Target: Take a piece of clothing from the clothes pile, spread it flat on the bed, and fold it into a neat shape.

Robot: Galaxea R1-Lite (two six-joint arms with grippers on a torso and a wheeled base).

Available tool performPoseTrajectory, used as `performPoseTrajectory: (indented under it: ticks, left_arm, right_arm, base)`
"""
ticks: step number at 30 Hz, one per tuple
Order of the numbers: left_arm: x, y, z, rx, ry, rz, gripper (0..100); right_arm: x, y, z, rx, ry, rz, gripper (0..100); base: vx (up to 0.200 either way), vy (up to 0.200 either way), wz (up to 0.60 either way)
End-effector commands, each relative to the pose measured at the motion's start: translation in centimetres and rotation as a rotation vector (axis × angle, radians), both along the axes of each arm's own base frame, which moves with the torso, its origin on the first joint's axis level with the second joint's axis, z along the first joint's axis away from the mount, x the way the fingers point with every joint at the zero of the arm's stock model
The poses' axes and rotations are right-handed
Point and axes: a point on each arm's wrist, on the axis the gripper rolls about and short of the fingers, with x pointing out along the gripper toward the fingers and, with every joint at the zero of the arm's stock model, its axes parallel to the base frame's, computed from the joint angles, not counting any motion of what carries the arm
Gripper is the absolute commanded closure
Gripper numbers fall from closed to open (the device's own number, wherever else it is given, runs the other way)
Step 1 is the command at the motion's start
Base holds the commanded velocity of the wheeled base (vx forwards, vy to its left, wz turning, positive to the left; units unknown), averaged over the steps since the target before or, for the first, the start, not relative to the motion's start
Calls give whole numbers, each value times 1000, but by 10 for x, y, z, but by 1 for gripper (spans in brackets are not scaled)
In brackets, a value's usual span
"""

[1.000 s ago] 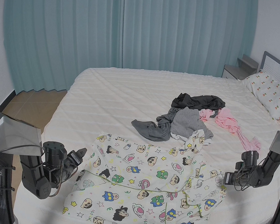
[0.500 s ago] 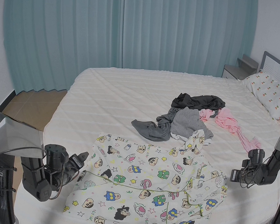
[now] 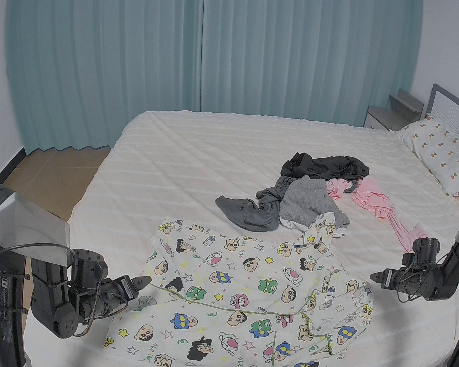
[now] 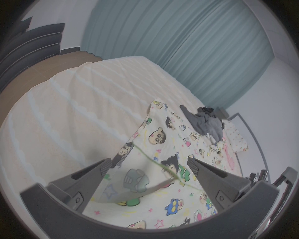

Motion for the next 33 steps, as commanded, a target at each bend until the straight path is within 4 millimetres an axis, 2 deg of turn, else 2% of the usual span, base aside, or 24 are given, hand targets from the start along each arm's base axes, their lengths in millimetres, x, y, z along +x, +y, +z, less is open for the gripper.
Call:
performPoseTrajectory:
  ticks: [1,4,6,7,8,9,11,14,15,17,20,23,31,33]
  left_arm:
    - [-12,3,-5,13,53,-37,0]
    - [-14,4,-1,-15,29,-62,0]
    - [-16,6,3,-31,0,-65,0]
    - [-16,6,3,-31,0,-65,0]
    - [-18,6,3,-36,-8,-66,0]
    - [-20,7,4,-39,-14,-70,0]
    - [-21,6,4,-38,-12,-73,0]
    - [-22,6,4,-39,-11,-72,0]
    - [-22,6,4,-39,-11,-72,0]
    - [-22,6,4,-41,-7,-71,0]
    - [-22,6,4,-41,-8,-72,0]
    - [-22,6,4,-42,-8,-70,0]
    - [-22,6,0,-39,5,-74,0]
    - [-22,6,0,-39,5,-74,0]
  right_arm:
    - [-3,3,21,-8,-60,9,0]
    - [-8,10,33,-2,-87,25,0]
    - [-13,30,41,35,-104,65,0]
    - [-13,30,41,35,-104,65,0]
    - [-15,46,43,61,-104,100,0]
    - [-16,70,45,93,-105,146,0]
    - [-21,87,45,119,-98,174,0]
    - [-53,118,44,203,-29,230,0]
    - [-53,118,44,203,-29,230,0]
    - [-78,133,38,287,49,254,0]
    - [-96,142,26,341,145,311,0]
    - [-106,144,15,335,212,343,0]
    - [-125,144,-4,276,328,401,0]
    - [-127,144,-5,271,339,408,0]
  base:
    - [0,0,0]
    - [0,0,0]
    - [0,0,0]
    - [0,0,0]
    - [0,0,0]
    - [0,0,0]
    - [0,0,0]
    - [-67,0,0]
    - [-200,0,0]
    - [-200,0,0]
    - [-200,0,0]
    - [-200,0,0]
    - [-200,0,0]
    - [0,0,0]
